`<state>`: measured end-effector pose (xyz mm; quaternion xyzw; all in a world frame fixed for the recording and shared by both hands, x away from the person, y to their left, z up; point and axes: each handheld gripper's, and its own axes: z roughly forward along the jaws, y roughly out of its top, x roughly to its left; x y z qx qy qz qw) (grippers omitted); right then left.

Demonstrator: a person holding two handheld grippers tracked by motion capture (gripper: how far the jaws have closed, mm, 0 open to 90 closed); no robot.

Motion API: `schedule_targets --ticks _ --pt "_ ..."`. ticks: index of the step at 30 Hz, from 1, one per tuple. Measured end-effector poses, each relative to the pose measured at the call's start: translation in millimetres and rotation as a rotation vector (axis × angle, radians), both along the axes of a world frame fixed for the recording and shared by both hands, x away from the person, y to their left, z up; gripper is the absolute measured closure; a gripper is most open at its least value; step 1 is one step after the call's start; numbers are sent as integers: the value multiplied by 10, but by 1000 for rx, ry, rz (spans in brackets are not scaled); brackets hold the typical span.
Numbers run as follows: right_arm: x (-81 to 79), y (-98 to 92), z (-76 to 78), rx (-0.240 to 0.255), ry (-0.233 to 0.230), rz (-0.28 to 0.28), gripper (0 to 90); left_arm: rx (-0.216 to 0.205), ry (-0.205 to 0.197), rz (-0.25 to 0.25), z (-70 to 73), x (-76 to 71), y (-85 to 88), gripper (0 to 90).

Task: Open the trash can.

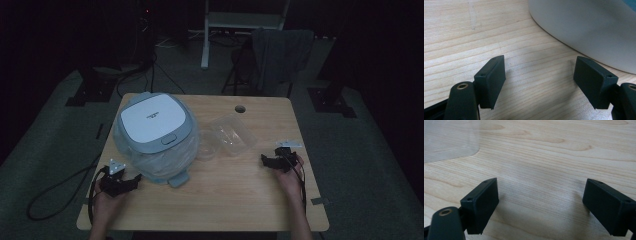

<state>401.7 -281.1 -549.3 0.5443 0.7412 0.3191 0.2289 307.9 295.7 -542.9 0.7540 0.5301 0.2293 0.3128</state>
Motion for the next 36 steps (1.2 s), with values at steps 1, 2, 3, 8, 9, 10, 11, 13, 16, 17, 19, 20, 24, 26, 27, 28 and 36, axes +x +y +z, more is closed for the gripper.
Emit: schedule_targets --ticks 1,2,3,8,9,10,11,13,16,17,19,20,24,26,27,28,36 --pt "-2 1 0 0 0 1 125 0 0 0 0 1 -1 263" --pt "-5 1 0 0 -1 3 127 0 0 -1 0 1 -1 263" --pt "-7 0 0 1 -1 5 130 -1 0 -1 0 2 -1 263" --pt "-13 1 2 1 -3 4 144 -1 0 -1 -1 5 -3 263" --pt "-24 3 13 2 -3 -7 216 -1 -1 -1 -1 5 -4 264" --pt "-32 0 20 2 -6 -11 246 0 1 -1 0 6 -4 263" --pt "-41 1 26 2 -5 -16 285 0 0 -2 0 8 -5 263" --pt "-56 -3 47 1 4 -21 355 0 0 -3 0 11 -6 263" --pt "-71 -20 58 2 3 -23 444 0 1 -2 1 12 -8 263" --pt "-79 -27 67 7 7 -18 481 1 2 -2 1 13 -8 264" --pt "-94 -33 83 30 11 -9 512 1 3 -3 2 15 -9 263" --pt "-105 -27 98 30 7 -4 528 1 3 -3 2 17 -11 263" --pt "-150 15 196 37 -23 27 560 2 3 -7 3 25 -13 263" --pt "-160 31 221 45 -26 41 560 2 3 -7 3 25 -13 263" --pt "-183 78 272 41 -32 63 558 2 4 -8 4 28 -15 263" --pt "-189 94 286 44 -33 71 557 2 4 -9 4 30 -16 263" --pt "-259 238 482 62 -71 122 595 0 4 -10 3 39 -26 263"
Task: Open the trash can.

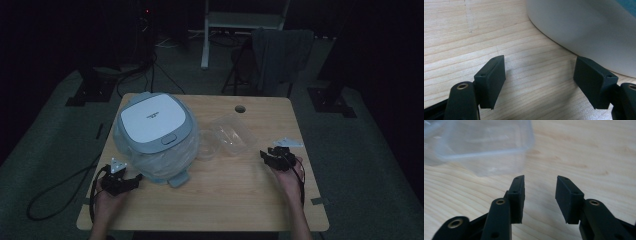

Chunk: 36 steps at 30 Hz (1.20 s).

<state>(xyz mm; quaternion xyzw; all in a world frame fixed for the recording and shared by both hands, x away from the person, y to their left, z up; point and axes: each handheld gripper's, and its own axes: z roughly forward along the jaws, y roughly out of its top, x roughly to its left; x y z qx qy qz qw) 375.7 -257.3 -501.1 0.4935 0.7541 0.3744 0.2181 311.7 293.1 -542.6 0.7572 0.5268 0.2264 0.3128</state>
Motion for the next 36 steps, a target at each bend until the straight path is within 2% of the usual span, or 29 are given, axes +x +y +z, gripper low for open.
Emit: schedule_targets --ticks 9,11,14,19,20,21,22,23,26,27,28,30,31,33,36 --pt "-94 277 370 -5 -72 87 631 -1 -1 -2 -1 4 -1 263" --pt "-99 302 397 -6 -79 97 635 -1 -1 -2 -1 4 -1 263" --pt "-119 456 565 3 -108 152 651 -1 -1 -1 -1 4 -1 263" --pt "-142 652 789 31 -130 226 762 1 -3 -2 -3 5 0 263" --pt "-142 652 789 31 -130 226 762 1 -3 -2 -3 5 0 264" --pt "-143 700 834 32 -130 242 804 2 -2 -3 -2 5 0 264" --pt "-156 838 943 23 -134 285 874 2 -2 -3 -2 6 0 263" --pt "-171 898 990 23 -143 304 888 2 -2 -3 -2 6 0 264" --pt "-224 1085 1144 32 -166 373 897 2 -2 -3 -2 6 0 263" --pt "-224 1085 1144 32 -166 373 897 2 -2 -3 -2 6 0 263" --pt "-268 1236 1259 26 -193 420 897 2 -2 -3 -2 6 0 263" --pt "-281 1284 1297 23 -203 436 898 2 -2 -3 -2 6 0 263" --pt "-314 1408 1387 25 -219 475 897 2 -2 -4 -2 6 0 263" --pt "-329 1466 1427 23 -232 490 898 2 -2 -3 -2 6 0 263" --pt "-363 1677 1556 32 -257 549 898 2 -2 -3 -2 6 0 263"
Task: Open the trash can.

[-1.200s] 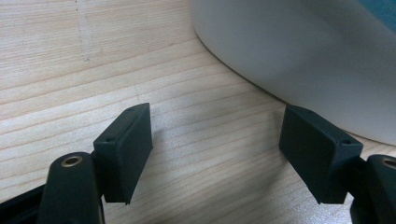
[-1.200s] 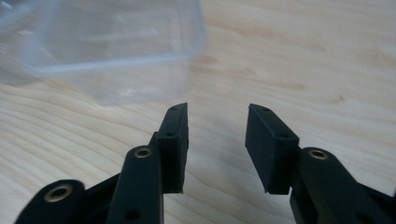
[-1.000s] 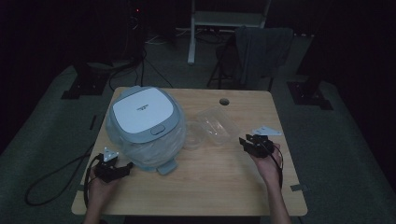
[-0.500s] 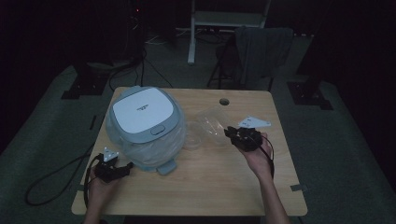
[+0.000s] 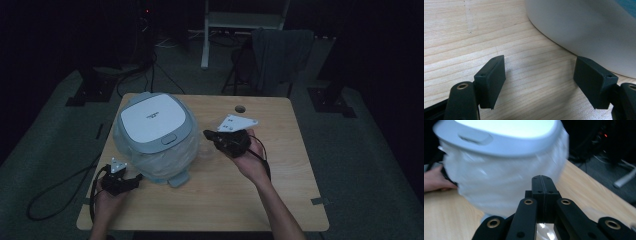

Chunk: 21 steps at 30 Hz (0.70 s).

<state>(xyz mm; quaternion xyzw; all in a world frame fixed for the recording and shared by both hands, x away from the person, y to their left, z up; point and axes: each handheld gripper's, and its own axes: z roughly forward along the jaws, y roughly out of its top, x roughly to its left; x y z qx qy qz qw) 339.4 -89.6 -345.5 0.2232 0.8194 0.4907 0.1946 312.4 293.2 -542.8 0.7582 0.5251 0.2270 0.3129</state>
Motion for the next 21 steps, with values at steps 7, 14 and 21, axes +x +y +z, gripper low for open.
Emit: schedule_targets --ticks 7,14,21 --pt "-28 277 167 20 -21 78 898 0 0 -1 0 2 0 263" --pt "-34 648 237 23 -29 165 898 0 0 -1 0 3 -1 263" --pt "-41 779 225 -19 -2 165 900 1 -2 -1 -2 2 -1 263"
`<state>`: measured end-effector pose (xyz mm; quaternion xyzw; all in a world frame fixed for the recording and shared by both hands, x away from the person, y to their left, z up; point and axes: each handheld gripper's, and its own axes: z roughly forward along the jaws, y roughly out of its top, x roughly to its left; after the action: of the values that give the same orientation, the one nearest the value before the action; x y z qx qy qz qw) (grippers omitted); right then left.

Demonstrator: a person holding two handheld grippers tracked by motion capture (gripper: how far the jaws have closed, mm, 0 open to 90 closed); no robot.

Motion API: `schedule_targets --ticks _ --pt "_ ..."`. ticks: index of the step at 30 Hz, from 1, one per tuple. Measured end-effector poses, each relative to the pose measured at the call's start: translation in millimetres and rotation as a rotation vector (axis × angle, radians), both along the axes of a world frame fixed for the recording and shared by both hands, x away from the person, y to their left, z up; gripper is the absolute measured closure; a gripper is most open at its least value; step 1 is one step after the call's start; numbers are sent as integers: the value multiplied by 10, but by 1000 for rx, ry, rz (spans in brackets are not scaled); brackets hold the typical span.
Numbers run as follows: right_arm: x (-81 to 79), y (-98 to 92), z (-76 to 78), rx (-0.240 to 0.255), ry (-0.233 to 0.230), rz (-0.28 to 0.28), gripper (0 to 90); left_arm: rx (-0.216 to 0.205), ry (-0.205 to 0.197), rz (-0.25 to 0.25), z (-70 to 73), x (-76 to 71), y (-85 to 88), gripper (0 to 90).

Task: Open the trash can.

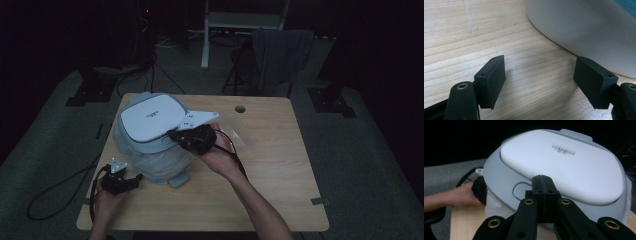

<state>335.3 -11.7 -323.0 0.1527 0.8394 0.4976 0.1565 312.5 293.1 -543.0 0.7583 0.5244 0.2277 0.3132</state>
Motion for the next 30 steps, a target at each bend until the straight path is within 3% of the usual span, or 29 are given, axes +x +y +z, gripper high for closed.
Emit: schedule_targets --ticks 4,5,9,10,19,21,30 --pt "-30 -37 10 -5 1 7 897 0 0 1 0 1 -1 263" --pt "-19 -83 -14 19 9 4 834 0 0 1 0 1 -2 263" --pt "-21 -163 -54 42 0 -15 766 0 -1 0 0 3 -3 263" --pt "-18 -240 -79 53 -5 -35 723 0 0 0 0 4 -4 263" --pt "66 -556 -186 54 7 -140 650 1 4 4 5 5 -12 264" --pt "125 -671 -265 43 16 -189 630 2 5 3 6 7 -12 264" --pt "320 -942 -528 11 61 -298 589 3 12 8 13 9 -24 264"
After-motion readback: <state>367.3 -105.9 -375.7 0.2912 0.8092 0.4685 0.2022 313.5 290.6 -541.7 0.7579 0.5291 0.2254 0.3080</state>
